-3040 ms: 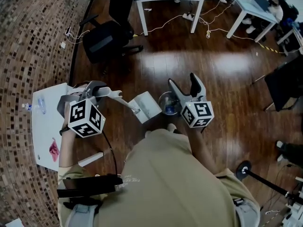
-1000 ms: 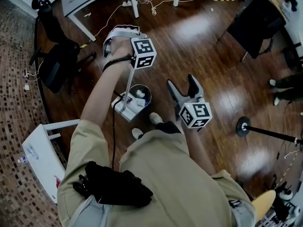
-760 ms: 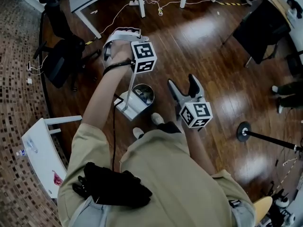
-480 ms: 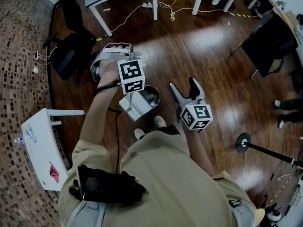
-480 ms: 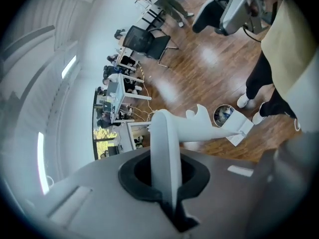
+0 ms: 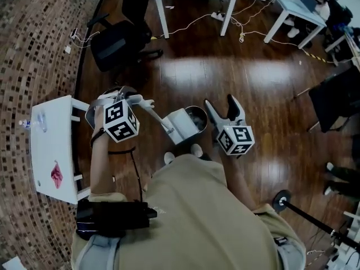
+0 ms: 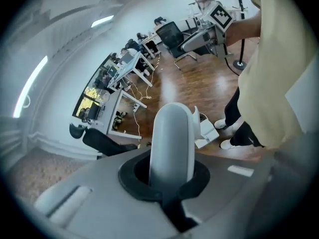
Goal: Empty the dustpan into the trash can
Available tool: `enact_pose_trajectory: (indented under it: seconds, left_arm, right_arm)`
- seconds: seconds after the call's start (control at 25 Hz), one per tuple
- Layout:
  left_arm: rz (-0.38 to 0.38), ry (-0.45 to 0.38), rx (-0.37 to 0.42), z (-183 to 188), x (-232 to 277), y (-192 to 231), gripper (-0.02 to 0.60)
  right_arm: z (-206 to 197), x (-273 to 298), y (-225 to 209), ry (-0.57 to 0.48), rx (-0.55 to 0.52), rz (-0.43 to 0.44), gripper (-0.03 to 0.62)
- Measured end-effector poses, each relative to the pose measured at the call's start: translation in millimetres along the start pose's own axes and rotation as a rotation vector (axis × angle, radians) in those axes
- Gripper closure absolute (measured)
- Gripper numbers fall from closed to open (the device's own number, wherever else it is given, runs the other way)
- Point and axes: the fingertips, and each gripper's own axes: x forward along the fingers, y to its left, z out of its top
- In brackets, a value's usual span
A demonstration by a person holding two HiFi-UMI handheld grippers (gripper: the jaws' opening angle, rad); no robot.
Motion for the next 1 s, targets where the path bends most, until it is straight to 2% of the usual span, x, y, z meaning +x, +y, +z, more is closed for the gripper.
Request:
enact_pose_trajectory:
  seconds: [0.08,0.2,0.4,0.52,0.76,0.88,1.0]
  left_arm:
    - [0.005,-0.001,-0.1,-33,-12,-14,0.581]
    - [0.061,0.011,-0.248,-69,-31,-27,0.581]
    - [0.133,0.103,-0.462,-123,-63,-52,0.581]
    - [0.161,0.147,-0.529,-149,-73,-55,0.581]
    - [0.19,0.242,-0.599,-202,-93,-65,0.581]
    - [0.196,0.287,-0.639,-229,-84,-69,0.581]
    - [0.184,0.338,-0.717,-258,-59,-83,0.581]
  right_arm:
    - [-3,15,22,0.015,-0.008,0.042,0.189]
    - [-10,37,51,0.046,-0.006,0.101,0.189]
    - [-25,68,98,0.097,-0.013,0.211,0.192]
    - [-20,86,124,0.097,-0.029,0.26,0.192]
    - [-27,110,180,0.129,-0.048,0.361,0.194]
    - [-28,118,201,0.132,-0.038,0.397,0.195]
    - [-29,125,222,0.132,-0.048,0.433,0.195]
